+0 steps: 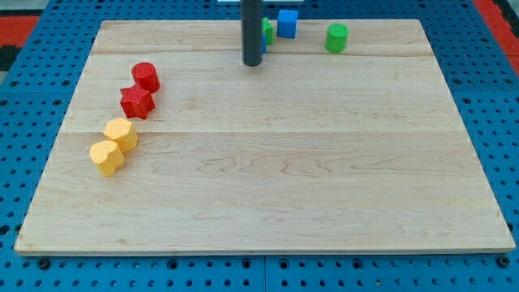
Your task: Place the red blocks to the center of the board
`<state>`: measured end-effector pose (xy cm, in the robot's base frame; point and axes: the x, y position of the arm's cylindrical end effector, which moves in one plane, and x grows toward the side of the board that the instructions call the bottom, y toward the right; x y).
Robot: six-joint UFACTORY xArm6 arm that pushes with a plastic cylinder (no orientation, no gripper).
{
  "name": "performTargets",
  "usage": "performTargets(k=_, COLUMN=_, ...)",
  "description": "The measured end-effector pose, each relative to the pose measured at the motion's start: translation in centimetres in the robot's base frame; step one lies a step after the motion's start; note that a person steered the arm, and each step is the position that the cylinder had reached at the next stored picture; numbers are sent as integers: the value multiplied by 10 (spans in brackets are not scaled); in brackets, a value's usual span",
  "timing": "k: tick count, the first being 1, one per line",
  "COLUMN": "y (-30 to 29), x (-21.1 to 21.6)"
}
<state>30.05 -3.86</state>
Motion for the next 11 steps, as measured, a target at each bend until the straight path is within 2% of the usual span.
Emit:
performTargets(k=1, y=-97, x=-3)
performTargets(k=2, y=-168, x=-3)
performTargets(k=3, y=-170, x=34)
performTargets(k=4, y=-131, x=63)
performTargets(k=6, y=-40, x=79)
performTargets(k=7, y=-113, x=72)
performTargets(k=8, y=-118, x=29)
performTargets(k=9, y=-41, x=23)
performTargets(k=10, y=-6, x=54)
performTargets(k=11, y=-90, x=54)
